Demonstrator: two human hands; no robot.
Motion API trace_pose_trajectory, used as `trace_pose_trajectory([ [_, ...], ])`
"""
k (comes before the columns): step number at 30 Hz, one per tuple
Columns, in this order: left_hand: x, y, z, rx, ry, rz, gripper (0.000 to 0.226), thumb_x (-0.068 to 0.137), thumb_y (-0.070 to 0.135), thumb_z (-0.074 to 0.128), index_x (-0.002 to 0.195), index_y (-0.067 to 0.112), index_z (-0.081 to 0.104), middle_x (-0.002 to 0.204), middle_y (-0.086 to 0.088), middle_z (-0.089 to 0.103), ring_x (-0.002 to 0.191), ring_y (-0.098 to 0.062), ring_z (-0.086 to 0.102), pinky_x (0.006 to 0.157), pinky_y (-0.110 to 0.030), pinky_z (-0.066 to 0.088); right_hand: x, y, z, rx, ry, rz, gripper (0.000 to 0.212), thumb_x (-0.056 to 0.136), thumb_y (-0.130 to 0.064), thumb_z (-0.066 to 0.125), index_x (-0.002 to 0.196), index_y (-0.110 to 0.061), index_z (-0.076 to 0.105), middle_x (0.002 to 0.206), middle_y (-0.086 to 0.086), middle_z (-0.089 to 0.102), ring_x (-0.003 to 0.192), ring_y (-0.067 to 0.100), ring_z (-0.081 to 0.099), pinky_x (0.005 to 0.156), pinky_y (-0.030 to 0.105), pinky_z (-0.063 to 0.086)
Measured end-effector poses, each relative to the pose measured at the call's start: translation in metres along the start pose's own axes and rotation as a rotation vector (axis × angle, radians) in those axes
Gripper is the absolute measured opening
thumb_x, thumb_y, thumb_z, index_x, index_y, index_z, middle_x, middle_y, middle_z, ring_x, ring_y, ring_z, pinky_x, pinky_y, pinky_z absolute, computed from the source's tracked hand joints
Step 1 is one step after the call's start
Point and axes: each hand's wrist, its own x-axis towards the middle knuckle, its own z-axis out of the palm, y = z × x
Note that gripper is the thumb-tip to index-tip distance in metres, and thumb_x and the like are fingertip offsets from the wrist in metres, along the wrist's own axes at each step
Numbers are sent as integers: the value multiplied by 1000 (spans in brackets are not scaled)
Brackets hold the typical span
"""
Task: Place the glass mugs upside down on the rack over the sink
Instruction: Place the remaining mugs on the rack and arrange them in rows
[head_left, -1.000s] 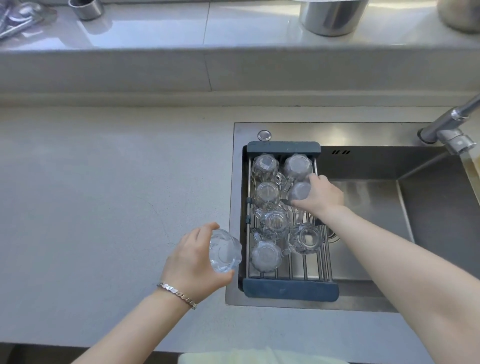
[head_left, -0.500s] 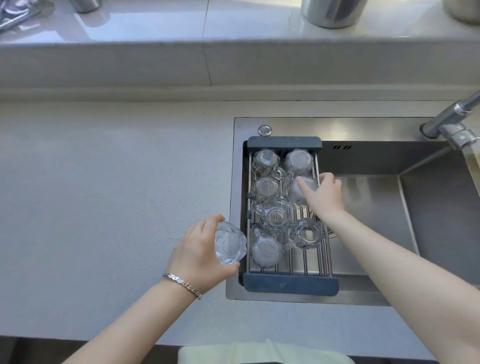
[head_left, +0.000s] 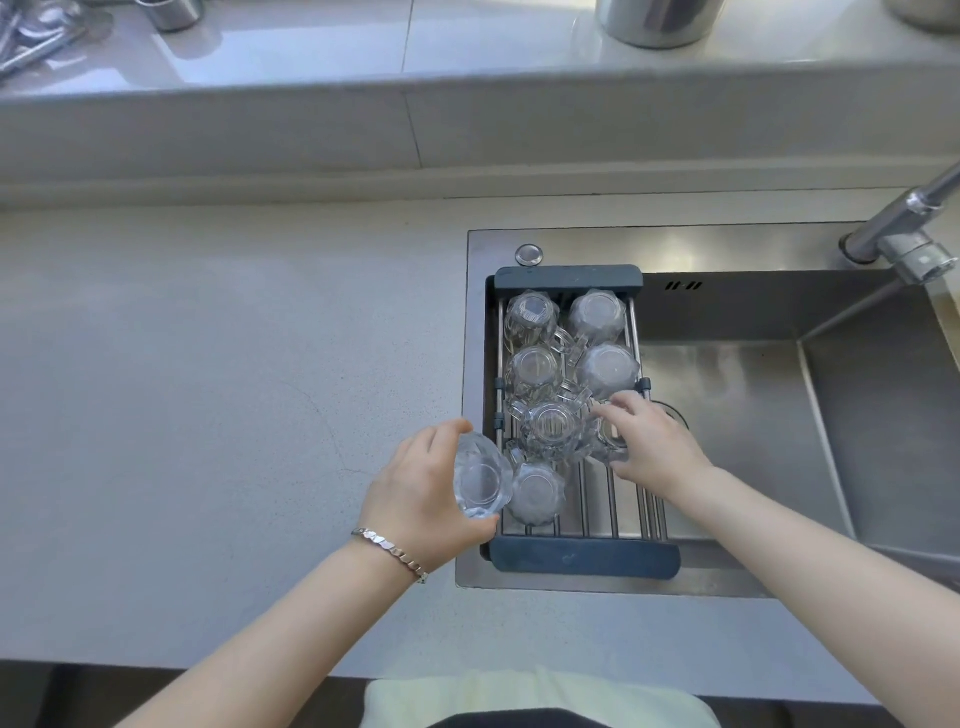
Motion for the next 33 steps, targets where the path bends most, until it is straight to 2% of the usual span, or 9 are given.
trace_pose_trajectory([
  [6, 12, 33, 12, -17, -50, 91, 77, 64, 45, 73, 128, 25, 35, 121, 4, 53, 113, -16, 49, 92, -34, 49, -11, 0, 0, 51, 156, -10, 75, 71, -21, 77, 136, -18, 41, 143, 9, 36, 130, 27, 36, 98, 39, 41],
  [8, 16, 50, 17, -149, -85, 39, 75, 61, 45, 77, 123, 25, 38, 113, 3, 55, 105, -16, 53, 88, -33, 51, -28, 0, -9, 329, 186, -26, 84, 64, -21, 83, 135, -23, 40, 140, -1, 35, 133, 19, 30, 110, 37, 31],
  [10, 21, 64, 20, -398, -132, -115, 72, 60, 42, 80, 118, 24, 43, 106, 1, 59, 96, -16, 58, 81, -30, 53, -53, -1, -23, 609, 49, -114, 93, 60, -17, 85, 132, -42, 31, 138, -20, 29, 134, 4, 27, 114, 27, 26],
  [13, 26, 78, 25, -838, -273, -361, 57, 63, 39, 80, 108, 21, 51, 110, -6, 59, 97, -19, 62, 78, -38, 59, -94, -5, -38, 833, -69, -125, 99, 56, -13, 87, 121, -57, 27, 133, -34, 31, 121, -19, 35, 97, -1, 29],
  [16, 23, 88, 36, -1112, -459, -413, 56, 52, 47, 77, 97, 21, 57, 122, -11, 57, 110, -26, 60, 72, -38, 61, -118, -11, -48, 1016, 114, -44, 83, 59, -2, 84, 114, -43, 38, 114, -26, 51, 102, -21, 50, 79, -5, 38],
  [19, 21, 92, 39, -1004, -496, -310, 34, 76, 45, 65, 101, 23, 60, 116, -6, 59, 113, -25, 59, 79, -39, 59, -123, -10, -53, 953, 214, -17, 72, 56, -9, 87, 105, -38, 43, 105, -18, 60, 100, -2, 60, 81, 9, 48],
  [23, 25, 69, 37, -541, -219, -108, 30, 88, 28, 57, 117, 20, 57, 105, 6, 58, 95, -11, 59, 82, -27, 52, -104, -6, -44, 605, 190, 91, 65, 58, -20, 84, 108, -39, 46, 115, -11, 57, 108, 11, 55, 81, 13, 37],
  [27, 20, 40, 33, -475, -161, -122, 14, 87, 15, 57, 100, 16, 62, 91, 4, 62, 85, -11, 59, 83, -24, 51, -81, -15, -21, 179, 28, 93, 63, 68, -28, 72, 124, -31, 45, 131, -6, 48, 114, 21, 53, 87, 27, 42],
  [33, 7, 12, 25, -426, -123, -170, 14, 88, 12, 55, 100, 12, 64, 90, 3, 61, 85, -11, 57, 80, -21, 42, -54, -37, 11, -58, -46, 93, 64, 77, -26, 69, 133, -23, 38, 131, 9, 36, 116, 31, 39, 83, 37, 46],
])
